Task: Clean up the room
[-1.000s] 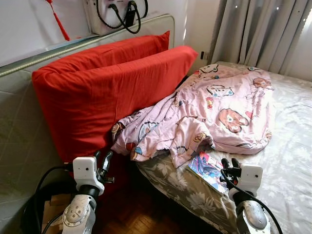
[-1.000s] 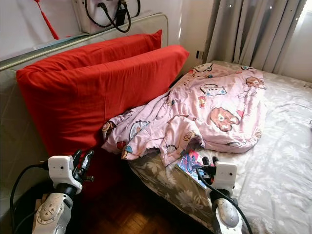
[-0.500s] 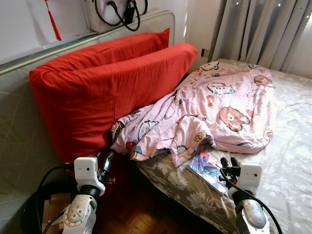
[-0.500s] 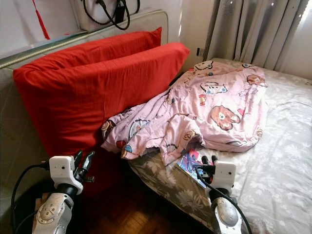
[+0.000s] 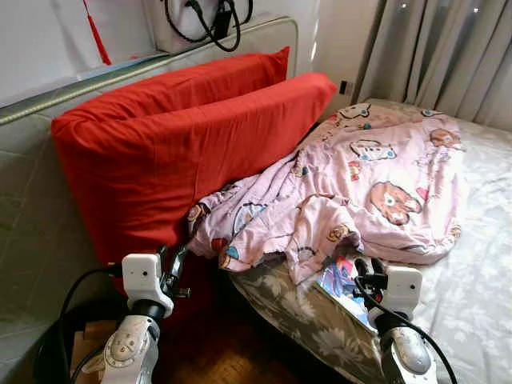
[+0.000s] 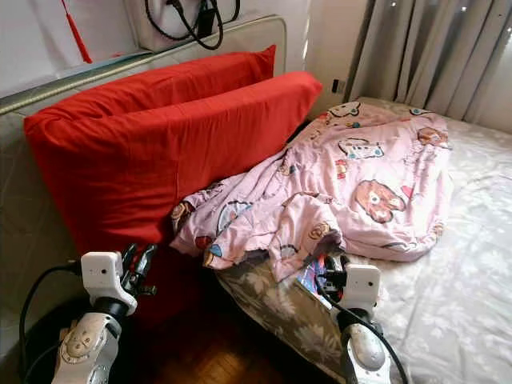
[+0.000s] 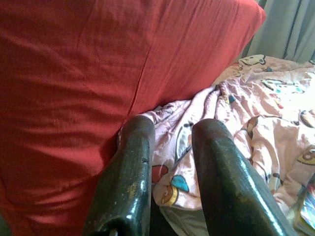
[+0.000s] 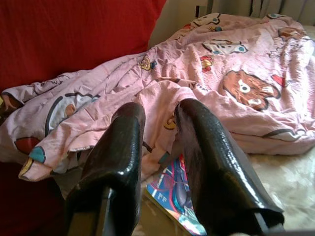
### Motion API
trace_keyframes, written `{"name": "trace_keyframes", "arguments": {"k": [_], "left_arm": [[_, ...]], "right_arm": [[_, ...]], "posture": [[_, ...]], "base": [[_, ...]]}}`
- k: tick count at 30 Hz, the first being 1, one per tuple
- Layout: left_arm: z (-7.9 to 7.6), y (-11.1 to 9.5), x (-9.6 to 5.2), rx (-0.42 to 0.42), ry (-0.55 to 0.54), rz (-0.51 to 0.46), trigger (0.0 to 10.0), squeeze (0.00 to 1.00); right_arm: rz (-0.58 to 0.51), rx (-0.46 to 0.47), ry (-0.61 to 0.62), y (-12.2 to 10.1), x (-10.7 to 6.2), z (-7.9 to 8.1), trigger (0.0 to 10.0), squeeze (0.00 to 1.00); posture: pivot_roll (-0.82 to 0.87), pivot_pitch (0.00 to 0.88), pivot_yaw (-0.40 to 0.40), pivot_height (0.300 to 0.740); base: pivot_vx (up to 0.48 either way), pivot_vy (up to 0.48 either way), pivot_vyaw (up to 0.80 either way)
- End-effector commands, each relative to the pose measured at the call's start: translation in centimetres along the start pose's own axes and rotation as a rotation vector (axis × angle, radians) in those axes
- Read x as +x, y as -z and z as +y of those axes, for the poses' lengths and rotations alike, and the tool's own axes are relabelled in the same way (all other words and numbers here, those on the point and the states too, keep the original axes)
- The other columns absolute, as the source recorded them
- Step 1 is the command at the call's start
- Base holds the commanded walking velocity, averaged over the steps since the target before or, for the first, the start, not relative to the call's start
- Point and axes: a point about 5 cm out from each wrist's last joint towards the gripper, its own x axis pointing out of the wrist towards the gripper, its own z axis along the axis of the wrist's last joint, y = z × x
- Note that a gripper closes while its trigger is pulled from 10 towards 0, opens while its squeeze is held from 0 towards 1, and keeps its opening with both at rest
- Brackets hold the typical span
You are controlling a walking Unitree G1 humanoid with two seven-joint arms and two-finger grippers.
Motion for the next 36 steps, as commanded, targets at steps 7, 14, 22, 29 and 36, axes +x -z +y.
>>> {"name": "trace_keyframes", "arguments": {"k": [7, 14, 22, 29, 36], "left_arm": [[-0.26, -0.57, 0.35, -0.011, 0.016, -0.016, 10.0, 0.0], [-0.32, -0.67, 0.42, -0.013, 0.02, -0.018, 10.0, 0.0], [-0.39, -0.76, 0.46, -0.015, 0.023, -0.02, 10.0, 0.0], [-0.45, -0.81, 0.52, -0.016, 0.025, -0.021, 10.0, 0.0], [-0.62, -0.87, 0.56, -0.021, 0.03, -0.019, 10.0, 0.0]], "right_arm": [[-0.001, 0.004, -0.002, -0.29, 0.23, -0.02, 10.0, 0.0], [-0.002, 0.01, -0.014, -0.32, 0.24, 0.3, 10.0, 0.0], [-0.003, 0.018, -0.018, -0.3, 0.27, 0.43, 10.0, 0.0], [-0.005, 0.021, -0.017, -0.37, 0.25, 0.41, 10.0, 0.0], [-0.008, 0.027, -0.016, -0.41, 0.32, 0.47, 10.0, 0.0]], "posture": [[-0.01, 0.0, 0.038, 0.685], [-0.01, 0.0, 0.038, 0.685], [-0.01, 0.0, 0.038, 0.685], [-0.01, 0.0, 0.039, 0.685], [-0.01, 0.0, 0.039, 0.685]], "base": [[0.328, 0.0, 0.0], [0.336, 0.0, 0.0], [0.339, 0.0, 0.0], [0.344, 0.0, 0.0], [0.343, 0.0, 0.0]]}}
